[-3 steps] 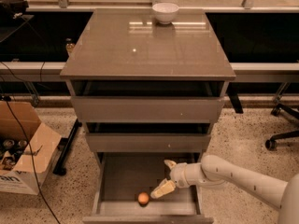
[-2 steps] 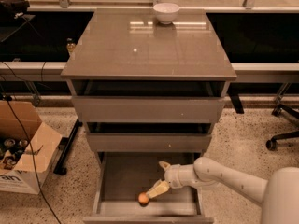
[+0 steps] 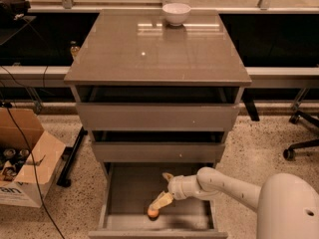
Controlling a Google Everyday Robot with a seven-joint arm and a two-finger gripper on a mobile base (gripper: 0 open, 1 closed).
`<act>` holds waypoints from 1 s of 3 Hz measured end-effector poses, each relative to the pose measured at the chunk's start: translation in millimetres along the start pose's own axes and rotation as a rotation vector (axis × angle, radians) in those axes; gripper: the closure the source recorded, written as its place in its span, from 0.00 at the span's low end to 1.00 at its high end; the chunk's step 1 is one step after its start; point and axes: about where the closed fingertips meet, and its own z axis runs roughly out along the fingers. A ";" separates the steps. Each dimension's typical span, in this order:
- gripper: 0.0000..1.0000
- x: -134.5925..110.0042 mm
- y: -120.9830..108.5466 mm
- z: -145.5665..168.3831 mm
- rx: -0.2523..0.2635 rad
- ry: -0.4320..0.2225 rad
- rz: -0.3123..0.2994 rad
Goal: Pick orange from bottom drawer and place on counter
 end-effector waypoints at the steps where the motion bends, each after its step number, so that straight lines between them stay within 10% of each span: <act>1: 0.00 2.3 -1.5 2.9 0.016 0.003 -0.001; 3: 0.00 52.6 -22.1 66.6 0.057 -0.001 0.026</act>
Offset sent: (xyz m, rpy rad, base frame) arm 0.0120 0.0277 -0.1060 -0.0185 0.0012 -0.0734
